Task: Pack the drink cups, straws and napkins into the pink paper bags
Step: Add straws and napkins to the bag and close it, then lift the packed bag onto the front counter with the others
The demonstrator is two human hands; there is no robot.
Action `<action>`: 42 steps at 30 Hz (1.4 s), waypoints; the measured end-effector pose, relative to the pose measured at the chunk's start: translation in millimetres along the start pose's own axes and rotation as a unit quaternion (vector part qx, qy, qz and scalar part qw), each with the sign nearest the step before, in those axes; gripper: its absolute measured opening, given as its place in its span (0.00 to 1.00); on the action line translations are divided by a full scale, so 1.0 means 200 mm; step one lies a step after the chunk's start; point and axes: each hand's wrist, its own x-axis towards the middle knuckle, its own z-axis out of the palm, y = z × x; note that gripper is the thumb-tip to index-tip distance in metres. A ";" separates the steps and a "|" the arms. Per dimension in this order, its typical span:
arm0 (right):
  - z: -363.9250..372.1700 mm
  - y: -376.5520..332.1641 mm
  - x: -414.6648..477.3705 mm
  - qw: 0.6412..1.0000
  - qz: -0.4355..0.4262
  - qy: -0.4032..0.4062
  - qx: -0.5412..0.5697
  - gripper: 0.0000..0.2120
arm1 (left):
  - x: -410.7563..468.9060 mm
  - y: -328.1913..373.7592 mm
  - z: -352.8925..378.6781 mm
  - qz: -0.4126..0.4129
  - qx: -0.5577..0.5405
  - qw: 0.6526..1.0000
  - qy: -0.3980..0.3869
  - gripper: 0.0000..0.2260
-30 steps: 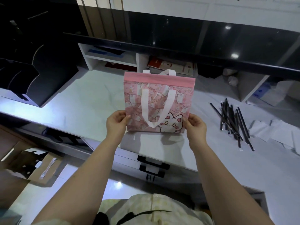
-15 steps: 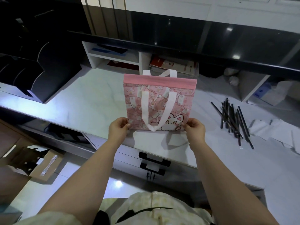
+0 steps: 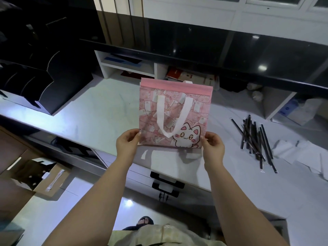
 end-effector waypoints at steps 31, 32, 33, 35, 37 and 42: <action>0.35 -0.98 -0.10 0.976 -0.110 0.089 0.163 0.04 | 0.41 1.02 -0.06 0.048 -0.160 0.965 -0.201 0.05; 0.36 -1.00 -0.13 0.975 -0.113 0.100 0.166 0.03 | 0.43 1.06 -0.07 0.049 -0.156 0.964 -0.211 0.05; 0.38 -1.03 -0.16 0.972 -0.117 0.111 0.169 0.02 | 0.44 1.09 -0.09 0.049 -0.155 0.961 -0.222 0.05; 0.39 -1.06 -0.22 0.967 -0.127 0.138 0.176 0.02 | 0.47 1.14 -0.11 0.044 -0.159 0.955 -0.245 0.04; 0.40 -1.08 -0.28 0.959 -0.138 0.168 0.182 0.03 | 0.48 1.18 -0.11 0.033 -0.162 0.952 -0.259 0.04; 0.34 -1.14 -0.47 0.945 -0.165 0.214 0.183 0.01 | 0.43 1.27 -0.02 0.020 -0.157 0.935 -0.317 0.06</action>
